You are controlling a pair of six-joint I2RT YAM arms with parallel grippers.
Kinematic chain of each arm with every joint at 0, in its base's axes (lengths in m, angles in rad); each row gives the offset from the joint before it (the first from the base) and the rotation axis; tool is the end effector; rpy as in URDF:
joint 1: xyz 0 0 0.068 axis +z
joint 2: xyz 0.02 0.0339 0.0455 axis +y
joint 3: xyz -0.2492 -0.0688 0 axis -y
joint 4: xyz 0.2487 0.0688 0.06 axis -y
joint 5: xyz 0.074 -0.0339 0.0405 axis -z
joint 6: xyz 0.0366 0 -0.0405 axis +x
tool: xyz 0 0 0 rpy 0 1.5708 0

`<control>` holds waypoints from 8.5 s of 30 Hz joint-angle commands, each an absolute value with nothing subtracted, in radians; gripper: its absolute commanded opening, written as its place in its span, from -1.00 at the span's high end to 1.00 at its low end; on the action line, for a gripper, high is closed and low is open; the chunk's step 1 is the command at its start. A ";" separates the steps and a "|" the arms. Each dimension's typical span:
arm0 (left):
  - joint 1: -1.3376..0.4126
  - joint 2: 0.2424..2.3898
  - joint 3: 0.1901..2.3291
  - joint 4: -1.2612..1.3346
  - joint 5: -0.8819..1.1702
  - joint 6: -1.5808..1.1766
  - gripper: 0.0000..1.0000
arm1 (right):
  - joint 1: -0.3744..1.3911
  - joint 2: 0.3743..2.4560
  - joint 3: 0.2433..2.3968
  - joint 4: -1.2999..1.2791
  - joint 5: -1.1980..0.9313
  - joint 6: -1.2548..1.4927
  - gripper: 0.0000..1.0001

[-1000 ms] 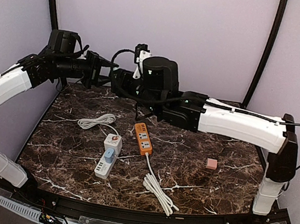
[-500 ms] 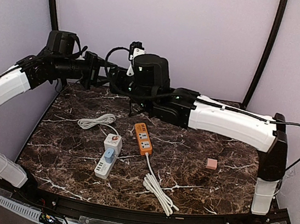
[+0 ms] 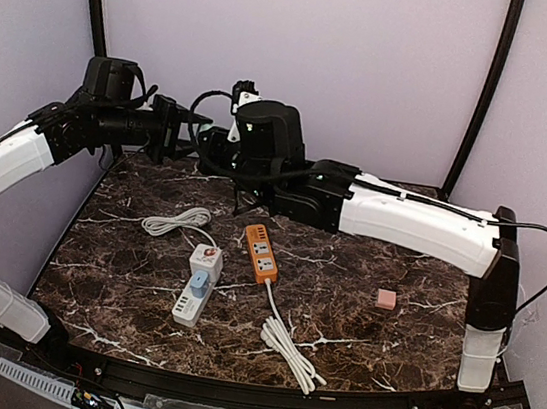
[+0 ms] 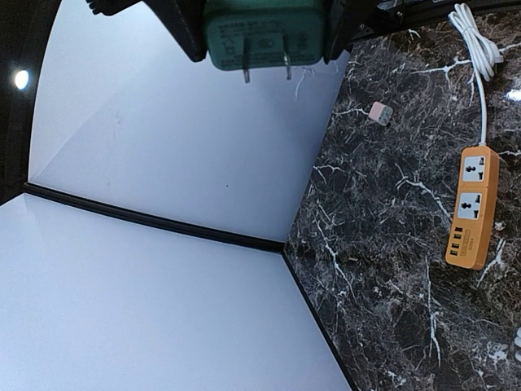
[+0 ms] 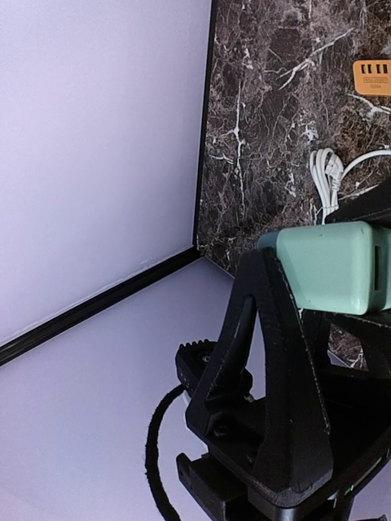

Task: Insert the plug

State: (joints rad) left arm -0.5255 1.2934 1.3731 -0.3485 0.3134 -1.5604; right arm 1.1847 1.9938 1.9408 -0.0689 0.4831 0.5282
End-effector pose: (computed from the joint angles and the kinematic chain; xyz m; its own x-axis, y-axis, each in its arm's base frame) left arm 0.2537 -0.1602 0.4039 -0.7367 -0.6724 0.0718 -0.2221 0.1402 -0.9649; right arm 0.1963 0.4378 0.3745 -0.3655 0.2860 -0.8858 -0.5355 0.7137 0.4515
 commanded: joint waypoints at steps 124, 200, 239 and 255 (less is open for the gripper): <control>-0.520 0.468 0.661 -0.640 -0.233 -0.248 -0.99 | 0.859 2.367 2.243 -1.180 -0.176 0.413 1.00; -0.520 0.454 0.655 -0.643 -0.262 -0.257 -0.99 | 0.924 2.213 1.835 -1.252 -0.052 0.412 1.00; -0.520 0.421 0.655 -0.647 -0.287 -0.257 -0.99 | 0.953 2.201 1.865 -1.253 0.015 0.410 0.10; -0.520 0.414 0.664 -0.651 -0.328 -0.248 -0.99 | 0.913 1.882 1.762 -1.122 0.040 0.507 -0.69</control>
State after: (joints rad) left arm -0.5255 0.4229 0.6708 -0.6514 -0.3061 -0.2615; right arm 0.9363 1.9923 1.8645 -1.2045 0.0216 0.4469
